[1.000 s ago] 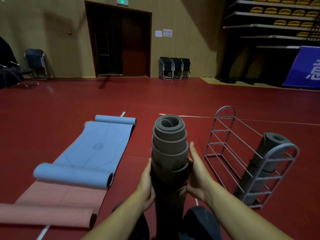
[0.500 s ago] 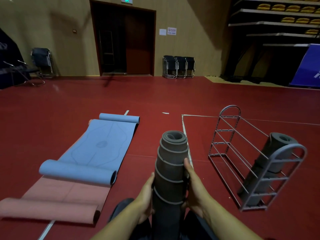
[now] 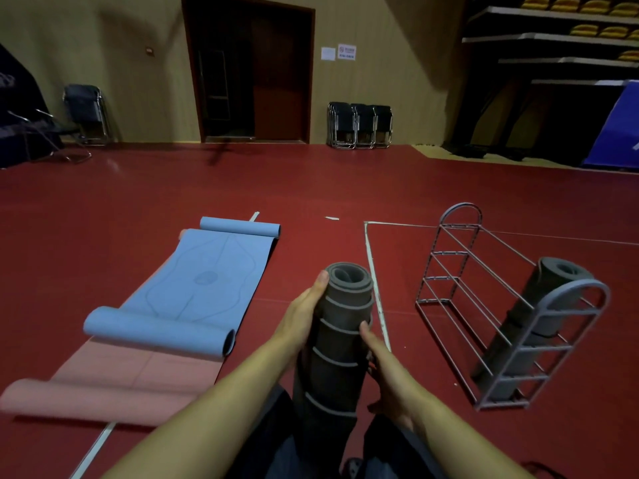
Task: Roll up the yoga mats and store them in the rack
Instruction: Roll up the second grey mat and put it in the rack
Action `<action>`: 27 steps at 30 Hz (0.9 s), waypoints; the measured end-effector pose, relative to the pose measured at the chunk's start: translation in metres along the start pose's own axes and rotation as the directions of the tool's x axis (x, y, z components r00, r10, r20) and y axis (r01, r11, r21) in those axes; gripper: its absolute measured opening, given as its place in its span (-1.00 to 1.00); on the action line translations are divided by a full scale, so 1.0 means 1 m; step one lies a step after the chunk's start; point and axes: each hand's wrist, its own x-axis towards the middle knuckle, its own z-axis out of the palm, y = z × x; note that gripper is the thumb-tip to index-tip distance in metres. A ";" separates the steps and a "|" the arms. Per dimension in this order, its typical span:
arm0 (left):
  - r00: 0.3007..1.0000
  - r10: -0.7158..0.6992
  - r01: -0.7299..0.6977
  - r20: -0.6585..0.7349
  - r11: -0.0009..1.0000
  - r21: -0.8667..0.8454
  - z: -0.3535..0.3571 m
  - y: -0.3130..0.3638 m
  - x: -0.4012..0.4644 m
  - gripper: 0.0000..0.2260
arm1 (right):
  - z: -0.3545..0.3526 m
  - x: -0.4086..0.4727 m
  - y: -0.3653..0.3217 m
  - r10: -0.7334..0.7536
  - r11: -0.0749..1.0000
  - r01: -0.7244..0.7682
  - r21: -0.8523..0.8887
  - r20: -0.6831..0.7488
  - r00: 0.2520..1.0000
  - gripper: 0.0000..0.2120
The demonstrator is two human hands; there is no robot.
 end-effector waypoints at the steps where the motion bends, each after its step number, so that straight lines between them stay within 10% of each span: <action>1: 1.000 0.012 -0.012 -0.005 1.000 0.006 -0.003 -0.004 0.001 -0.33 | -0.001 0.003 0.002 -0.011 1.000 0.011 -0.009 -0.001 1.000 -0.03; 7: 0.996 -0.028 0.037 -0.082 0.992 0.117 -0.008 -0.037 0.002 -0.46 | 0.003 0.011 0.016 -0.095 0.995 0.095 -0.037 0.002 0.996 -0.71; 12: 0.999 -0.032 0.043 -0.044 0.957 0.286 -0.010 -0.055 0.009 -0.73 | 0.007 0.018 0.020 -0.105 0.986 0.097 -0.134 -0.051 0.993 -0.80; 16: 0.999 0.049 -0.044 0.003 0.859 0.511 -0.006 -0.068 0.011 -0.71 | 0.003 0.037 0.034 -0.209 0.915 0.182 -0.360 -0.037 0.977 -0.40; 27: 0.992 -0.088 0.115 -0.091 0.923 0.367 -0.025 -0.098 0.001 -0.55 | -0.003 0.049 0.037 -0.174 0.896 0.141 -0.420 -0.042 0.984 -0.34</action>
